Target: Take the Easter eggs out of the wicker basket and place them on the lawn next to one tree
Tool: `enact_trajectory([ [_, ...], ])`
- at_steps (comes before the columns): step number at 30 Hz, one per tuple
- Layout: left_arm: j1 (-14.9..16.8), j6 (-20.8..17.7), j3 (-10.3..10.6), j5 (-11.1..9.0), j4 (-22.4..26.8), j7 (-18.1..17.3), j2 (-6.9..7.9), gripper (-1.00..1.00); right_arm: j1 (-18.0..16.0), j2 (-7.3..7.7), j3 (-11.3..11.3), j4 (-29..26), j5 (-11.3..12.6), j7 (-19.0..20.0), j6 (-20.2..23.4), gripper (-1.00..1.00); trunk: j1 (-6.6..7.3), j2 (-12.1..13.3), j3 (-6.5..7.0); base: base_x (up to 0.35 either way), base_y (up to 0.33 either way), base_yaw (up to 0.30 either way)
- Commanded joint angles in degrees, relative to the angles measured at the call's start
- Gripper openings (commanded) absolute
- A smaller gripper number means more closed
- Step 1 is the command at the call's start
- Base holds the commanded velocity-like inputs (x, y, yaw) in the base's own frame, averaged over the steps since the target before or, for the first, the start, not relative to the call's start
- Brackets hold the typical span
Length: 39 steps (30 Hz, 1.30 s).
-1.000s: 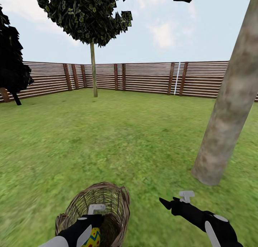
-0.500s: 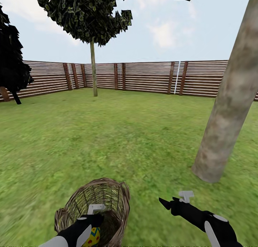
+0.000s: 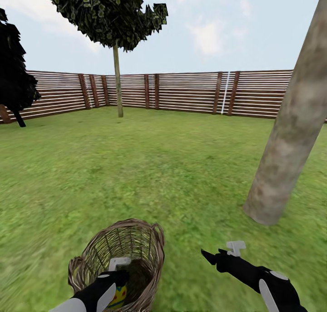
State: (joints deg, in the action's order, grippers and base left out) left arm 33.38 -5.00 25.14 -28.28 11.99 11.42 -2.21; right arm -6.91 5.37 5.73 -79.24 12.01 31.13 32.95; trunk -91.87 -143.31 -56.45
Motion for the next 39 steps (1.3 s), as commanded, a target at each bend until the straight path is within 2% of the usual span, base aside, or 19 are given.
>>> enact_trajectory([
  [1, 0.02, -0.28, 0.49, -0.40, 0.13, 0.43, 0.04, 1.00, -0.03, 0.00, 0.07, -0.04, 0.38, 0.07, 0.45, 1.00, -0.01, -0.04, -0.28, 0.000, 0.000, 0.000],
  [11, 0.02, -0.27, 0.48, -0.46, 0.13, 0.53, 0.10, 1.00, -0.03, 0.00, 0.07, -0.04, 0.42, 0.07, 0.45, 1.00, -0.27, -0.17, -2.50, 0.000, 0.000, 0.000],
  [39, 0.02, -0.72, 0.52, -0.55, 0.13, 0.43, 0.09, 1.00, -0.03, 0.00, 0.15, -0.04, 0.41, 0.15, 0.45, 1.00, -0.27, -0.17, -2.50, 0.036, 0.031, 0.000],
])
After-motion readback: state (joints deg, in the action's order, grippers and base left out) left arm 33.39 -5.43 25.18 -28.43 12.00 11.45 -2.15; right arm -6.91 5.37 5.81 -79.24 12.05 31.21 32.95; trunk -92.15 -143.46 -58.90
